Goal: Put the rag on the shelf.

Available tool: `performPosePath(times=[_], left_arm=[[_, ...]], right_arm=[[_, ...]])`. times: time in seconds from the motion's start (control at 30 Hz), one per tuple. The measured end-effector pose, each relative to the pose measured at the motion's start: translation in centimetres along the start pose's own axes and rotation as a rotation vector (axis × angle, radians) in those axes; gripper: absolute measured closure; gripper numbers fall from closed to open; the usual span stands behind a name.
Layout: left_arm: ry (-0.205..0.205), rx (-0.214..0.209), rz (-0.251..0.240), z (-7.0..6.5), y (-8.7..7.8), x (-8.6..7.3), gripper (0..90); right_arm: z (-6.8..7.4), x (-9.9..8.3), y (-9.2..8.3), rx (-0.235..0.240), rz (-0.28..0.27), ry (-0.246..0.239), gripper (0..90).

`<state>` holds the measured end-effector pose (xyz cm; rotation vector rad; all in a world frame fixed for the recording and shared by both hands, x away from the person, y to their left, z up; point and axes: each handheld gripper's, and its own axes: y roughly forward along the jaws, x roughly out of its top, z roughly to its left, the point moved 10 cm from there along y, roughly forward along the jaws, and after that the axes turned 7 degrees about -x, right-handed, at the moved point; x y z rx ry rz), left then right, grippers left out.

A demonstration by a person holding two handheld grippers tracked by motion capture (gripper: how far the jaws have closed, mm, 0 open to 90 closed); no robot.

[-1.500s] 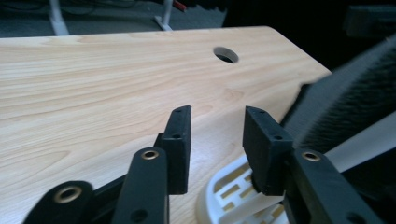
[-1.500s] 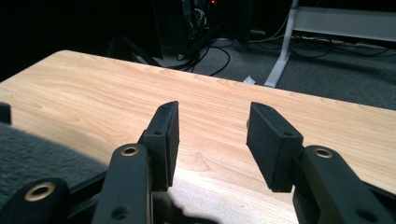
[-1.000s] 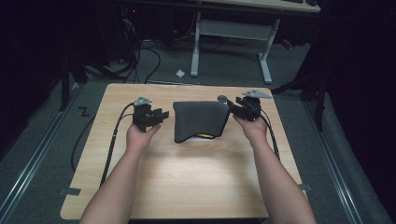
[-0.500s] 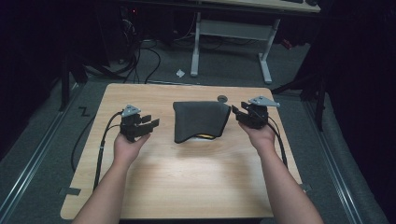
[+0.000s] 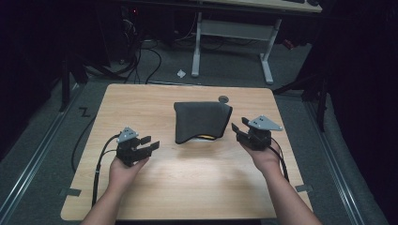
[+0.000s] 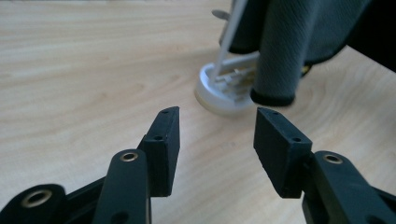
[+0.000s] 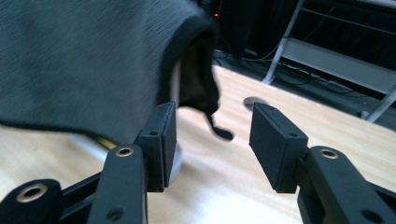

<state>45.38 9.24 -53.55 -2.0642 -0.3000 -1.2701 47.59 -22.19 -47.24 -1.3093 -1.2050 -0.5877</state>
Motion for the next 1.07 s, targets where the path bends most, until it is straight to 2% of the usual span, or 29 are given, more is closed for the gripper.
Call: performPosePath(times=[0.03, 0.1, 0.17, 0.3, 0.43, 0.53, 0.6, 0.67, 0.73, 0.8, 0.9, 1.07], left_arm=[[0.001, -0.004, 0.002, -0.3, -0.1, -0.3, 50.6], [0.004, -0.014, 0.008, -1.1, -0.2, -1.1, 50.2], [0.002, -0.034, 0.016, -2.1, -0.2, -1.9, 50.1], [0.033, -0.057, 0.054, -4.0, 0.1, -3.9, 49.4], [0.063, -0.077, 0.099, -5.9, 0.5, -5.8, 48.5], [0.113, -0.082, 0.155, -7.6, 1.2, -7.2, 47.5], [0.133, -0.108, 0.156, -8.9, 1.4, -7.3, 47.0], [0.182, -0.106, 0.159, -9.7, 1.6, -7.1, 46.4], [0.205, -0.097, 0.173, -9.7, 2.0, -7.2, 45.8], [0.189, -0.093, 0.183, -9.1, 2.1, -7.4, 45.8], [0.153, -0.091, 0.173, -8.5, 2.0, -7.3, 45.8], [0.125, -0.076, 0.165, -7.6, 1.6, -7.3, 45.8]], right_arm=[[0.4, -0.4, -0.2, 0.004, 0.013, -0.012, 51.6], [1.2, -1.1, -0.7, 0.004, -0.005, -0.031, 52.4], [2.1, -2.1, -1.1, 0.017, 0.017, -0.041, 52.4], [4.0, -4.3, -1.8, 0.034, 0.026, -0.059, 53.5], [5.7, -6.8, -2.4, 0.054, 0.062, -0.067, 53.3], [6.5, -8.3, -2.9, 0.060, 0.087, -0.065, 52.1], [6.9, -9.3, -3.4, 0.056, 0.096, -0.050, 51.5], [7.4, -10.7, -3.7, 0.065, 0.122, -0.036, 51.5], [7.9, -11.7, -3.8, 0.073, 0.151, -0.063, 51.2], [8.0, -12.0, -3.6, 0.071, 0.157, -0.082, 51.1], [8.0, -11.9, -3.3, 0.075, 0.158, -0.072, 50.9], [7.8, -12.4, -3.2, 0.079, 0.172, -0.077, 50.9]])
